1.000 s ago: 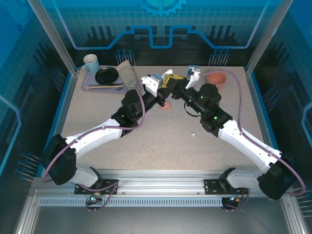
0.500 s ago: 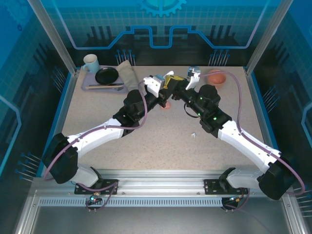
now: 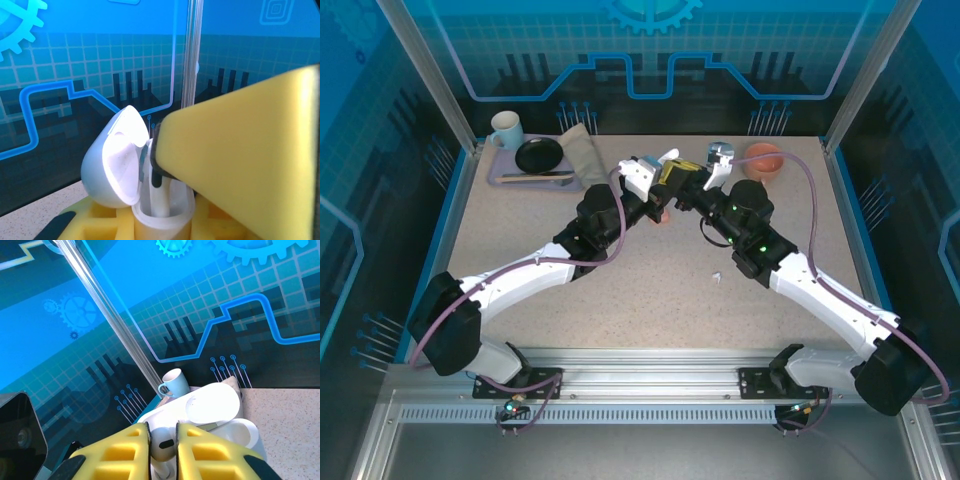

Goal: Insert wireless bluetooth earbuds into charging case

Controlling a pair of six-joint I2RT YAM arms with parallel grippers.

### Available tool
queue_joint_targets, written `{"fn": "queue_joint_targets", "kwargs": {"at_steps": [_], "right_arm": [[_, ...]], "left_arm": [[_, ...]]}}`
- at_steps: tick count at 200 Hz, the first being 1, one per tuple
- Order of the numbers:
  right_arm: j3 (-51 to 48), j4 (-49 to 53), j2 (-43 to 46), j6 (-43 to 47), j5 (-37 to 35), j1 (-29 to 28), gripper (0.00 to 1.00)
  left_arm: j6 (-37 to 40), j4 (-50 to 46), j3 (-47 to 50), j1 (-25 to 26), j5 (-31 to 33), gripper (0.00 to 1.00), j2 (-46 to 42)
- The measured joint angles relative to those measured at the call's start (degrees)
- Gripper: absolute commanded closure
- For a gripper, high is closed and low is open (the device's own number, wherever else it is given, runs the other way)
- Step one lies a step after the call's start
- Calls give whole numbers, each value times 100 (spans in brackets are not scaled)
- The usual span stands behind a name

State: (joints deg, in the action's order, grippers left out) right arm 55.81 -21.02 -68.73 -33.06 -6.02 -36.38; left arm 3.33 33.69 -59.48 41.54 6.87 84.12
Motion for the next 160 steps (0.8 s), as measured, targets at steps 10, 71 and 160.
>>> {"fn": "queue_joint_targets", "kwargs": {"at_steps": [10,71,160], "right_arm": [[0,15,2,31,-13,0,76],[61,131,-17,28,-107,-11,69],[638,479,-444,-197,-101,-31,67]], "left_arm": [[0,0,0,0,2,100,2],[-2,-4,0,0,24,100,2],[-26,22,79,11,223,100,2]]}}
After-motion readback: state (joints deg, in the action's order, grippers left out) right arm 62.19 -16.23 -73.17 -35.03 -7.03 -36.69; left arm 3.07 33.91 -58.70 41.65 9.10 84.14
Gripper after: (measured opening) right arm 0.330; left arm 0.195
